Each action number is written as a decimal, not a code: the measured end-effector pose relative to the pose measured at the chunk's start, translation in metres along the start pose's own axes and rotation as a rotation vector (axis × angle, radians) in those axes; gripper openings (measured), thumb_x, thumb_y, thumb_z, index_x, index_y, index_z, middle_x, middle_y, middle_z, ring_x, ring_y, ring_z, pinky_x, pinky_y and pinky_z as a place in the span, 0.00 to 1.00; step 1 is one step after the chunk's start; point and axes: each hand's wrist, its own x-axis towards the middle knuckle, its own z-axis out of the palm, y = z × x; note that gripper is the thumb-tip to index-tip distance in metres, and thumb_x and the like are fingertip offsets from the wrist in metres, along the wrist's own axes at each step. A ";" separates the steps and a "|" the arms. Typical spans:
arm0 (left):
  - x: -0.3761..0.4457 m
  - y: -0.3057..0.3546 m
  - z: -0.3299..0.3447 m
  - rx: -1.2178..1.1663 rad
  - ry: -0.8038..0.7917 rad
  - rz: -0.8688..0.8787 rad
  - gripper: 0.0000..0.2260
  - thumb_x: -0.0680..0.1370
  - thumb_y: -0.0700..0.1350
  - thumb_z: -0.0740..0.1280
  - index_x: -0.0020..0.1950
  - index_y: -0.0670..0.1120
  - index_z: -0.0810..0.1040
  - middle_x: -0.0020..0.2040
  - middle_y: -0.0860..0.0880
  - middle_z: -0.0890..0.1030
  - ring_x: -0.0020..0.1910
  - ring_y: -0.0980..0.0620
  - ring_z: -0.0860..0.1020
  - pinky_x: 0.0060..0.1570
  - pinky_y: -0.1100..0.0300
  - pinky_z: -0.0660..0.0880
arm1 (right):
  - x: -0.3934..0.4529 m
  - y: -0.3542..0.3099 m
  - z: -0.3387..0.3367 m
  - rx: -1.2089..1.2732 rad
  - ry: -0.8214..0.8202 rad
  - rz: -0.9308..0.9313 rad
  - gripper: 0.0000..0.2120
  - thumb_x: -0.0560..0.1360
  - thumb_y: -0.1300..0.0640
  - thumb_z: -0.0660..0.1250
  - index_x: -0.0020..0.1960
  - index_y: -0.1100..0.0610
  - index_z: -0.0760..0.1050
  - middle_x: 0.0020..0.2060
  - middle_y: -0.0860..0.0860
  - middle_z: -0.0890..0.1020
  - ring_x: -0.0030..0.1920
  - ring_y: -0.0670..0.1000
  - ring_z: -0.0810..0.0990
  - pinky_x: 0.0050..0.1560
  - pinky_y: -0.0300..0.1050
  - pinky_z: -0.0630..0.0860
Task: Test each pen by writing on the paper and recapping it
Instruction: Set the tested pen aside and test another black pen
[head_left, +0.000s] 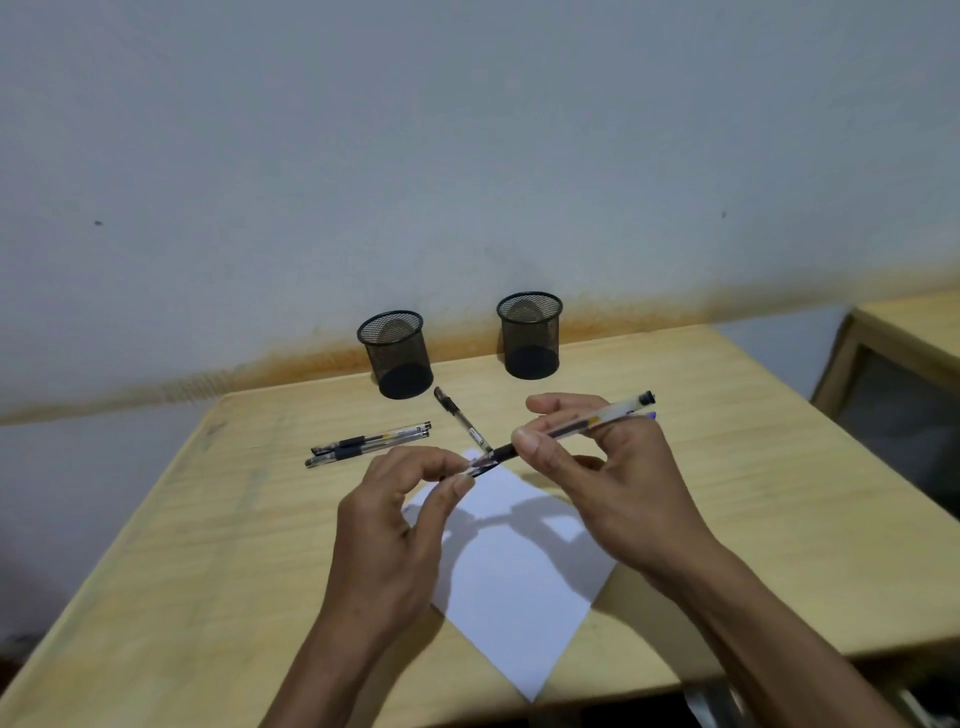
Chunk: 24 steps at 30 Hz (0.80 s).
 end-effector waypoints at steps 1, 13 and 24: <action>0.000 0.002 0.000 -0.002 -0.004 0.003 0.02 0.75 0.48 0.69 0.45 0.54 0.81 0.46 0.59 0.81 0.52 0.54 0.79 0.51 0.67 0.72 | 0.000 0.000 0.001 0.000 -0.007 -0.001 0.12 0.66 0.43 0.73 0.42 0.50 0.86 0.58 0.44 0.82 0.56 0.34 0.80 0.45 0.31 0.77; 0.009 0.014 -0.015 0.037 0.016 0.052 0.02 0.74 0.47 0.72 0.45 0.51 0.85 0.42 0.58 0.83 0.45 0.56 0.81 0.46 0.70 0.72 | 0.010 0.004 0.014 0.082 -0.053 0.016 0.11 0.64 0.45 0.77 0.41 0.51 0.86 0.47 0.45 0.88 0.53 0.42 0.85 0.56 0.44 0.79; 0.030 -0.007 -0.053 0.100 -0.030 -0.021 0.05 0.76 0.44 0.72 0.49 0.52 0.85 0.43 0.60 0.84 0.47 0.61 0.80 0.44 0.74 0.70 | 0.042 -0.017 -0.003 -0.392 -0.049 -0.391 0.17 0.64 0.41 0.78 0.51 0.43 0.85 0.46 0.43 0.85 0.48 0.46 0.82 0.44 0.37 0.76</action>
